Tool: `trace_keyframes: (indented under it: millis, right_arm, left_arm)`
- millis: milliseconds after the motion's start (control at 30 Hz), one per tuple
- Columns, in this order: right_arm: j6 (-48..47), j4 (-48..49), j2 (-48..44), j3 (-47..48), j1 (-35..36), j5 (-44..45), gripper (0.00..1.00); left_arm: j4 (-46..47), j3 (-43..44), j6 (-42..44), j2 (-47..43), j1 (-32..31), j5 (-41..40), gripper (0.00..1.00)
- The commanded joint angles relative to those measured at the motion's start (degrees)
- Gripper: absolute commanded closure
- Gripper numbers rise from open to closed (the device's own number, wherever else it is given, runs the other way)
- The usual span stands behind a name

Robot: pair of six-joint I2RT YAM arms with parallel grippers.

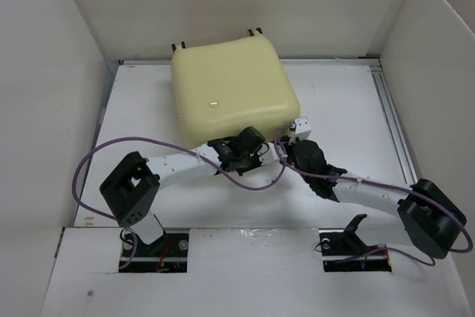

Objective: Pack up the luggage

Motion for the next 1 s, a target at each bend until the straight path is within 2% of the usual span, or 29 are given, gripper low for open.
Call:
trace_keyframes:
  millis: [0,200,267,300,367,567,600,733,833,900,967]
  right_arm:
    - [-0.28,1.27,-4.01,2.9,1.65,6.37,0.67]
    - [-0.28,-2.35,-5.69,3.51,2.18,9.46,0.69]
    - [-0.28,-2.35,-5.17,4.13,2.18,8.32,0.73]
    - [-0.28,-2.35,-5.17,4.13,2.18,8.31,0.81]
    - [-0.81,-2.35,-4.56,4.13,2.18,8.31,0.9]
    - [-1.34,-2.35,-4.02,4.13,2.18,7.26,0.98]
    - [-1.34,-2.35,-4.02,3.61,2.18,7.26,0.98]
    - [-1.34,-0.87,-2.54,3.08,2.18,4.98,0.81]
    - [-1.87,-0.15,-0.16,3.6,2.18,4.36,0.75]
    - [-1.87,0.37,0.98,4.3,1.65,5.05,0.74]
    - [-1.87,0.99,0.99,4.31,1.65,6.45,0.81]
  left_arm:
    - [-5.32,0.94,-3.05,-0.45,-1.55,5.15,1.0]
    - [-4.27,0.41,-3.05,-0.98,-1.55,4.54,1.0]
    - [-4.26,0.41,-3.05,-0.98,-1.55,4.54,1.0]
    - [-4.26,0.41,-3.05,-0.98,-1.55,4.54,1.0]
    - [-4.26,0.41,-3.05,-0.98,-1.55,4.54,1.0]
    - [-3.74,-0.12,-3.05,-0.98,-1.55,4.54,1.0]
    - [-3.74,-0.12,-3.05,-0.98,-1.55,4.54,1.0]
    - [-3.74,0.41,-3.05,-0.98,-1.55,4.54,1.0]
    - [-3.74,0.41,-3.05,-0.98,-1.55,4.54,1.0]
    - [-3.74,0.41,-3.05,-0.98,-1.55,4.54,1.0]
    - [-3.74,0.41,-3.05,-0.98,-1.55,4.54,1.0]
